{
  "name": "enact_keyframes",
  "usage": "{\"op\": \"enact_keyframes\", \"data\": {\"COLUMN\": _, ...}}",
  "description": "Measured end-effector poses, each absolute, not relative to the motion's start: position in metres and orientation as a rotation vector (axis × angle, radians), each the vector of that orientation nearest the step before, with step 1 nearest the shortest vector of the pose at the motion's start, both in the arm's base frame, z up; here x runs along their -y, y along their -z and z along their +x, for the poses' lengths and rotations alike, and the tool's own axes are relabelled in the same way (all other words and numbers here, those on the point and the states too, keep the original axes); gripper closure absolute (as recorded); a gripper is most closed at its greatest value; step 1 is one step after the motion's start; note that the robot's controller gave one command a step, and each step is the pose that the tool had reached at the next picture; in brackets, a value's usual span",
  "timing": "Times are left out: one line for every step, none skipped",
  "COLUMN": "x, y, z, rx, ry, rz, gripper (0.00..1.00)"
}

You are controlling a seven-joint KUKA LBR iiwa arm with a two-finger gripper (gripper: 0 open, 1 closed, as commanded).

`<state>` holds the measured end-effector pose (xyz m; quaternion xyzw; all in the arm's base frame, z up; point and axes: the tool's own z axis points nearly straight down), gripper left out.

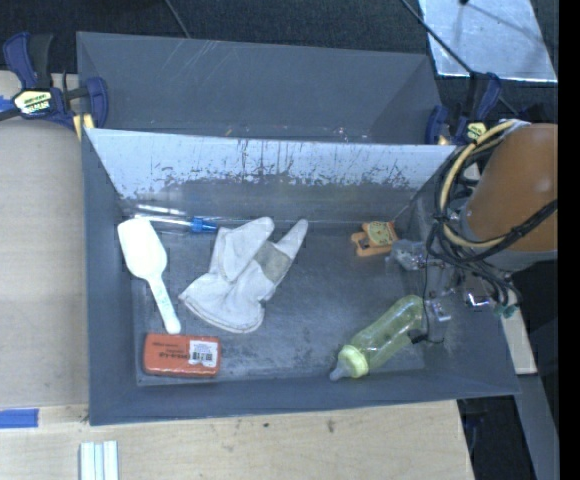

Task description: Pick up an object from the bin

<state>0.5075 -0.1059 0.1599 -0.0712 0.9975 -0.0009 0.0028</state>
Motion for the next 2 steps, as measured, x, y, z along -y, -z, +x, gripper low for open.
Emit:
{"op": "enact_keyframes", "data": {"x": 0.098, "y": -0.139, "z": 0.497, "rx": -3.098, "ry": 0.0, "rz": -0.52, "gripper": 0.0}}
{"op": "enact_keyframes", "data": {"x": 0.099, "y": -0.126, "z": 0.492, "rx": -3.07, "ry": 0.001, "rz": -0.661, "gripper": 0.0}}
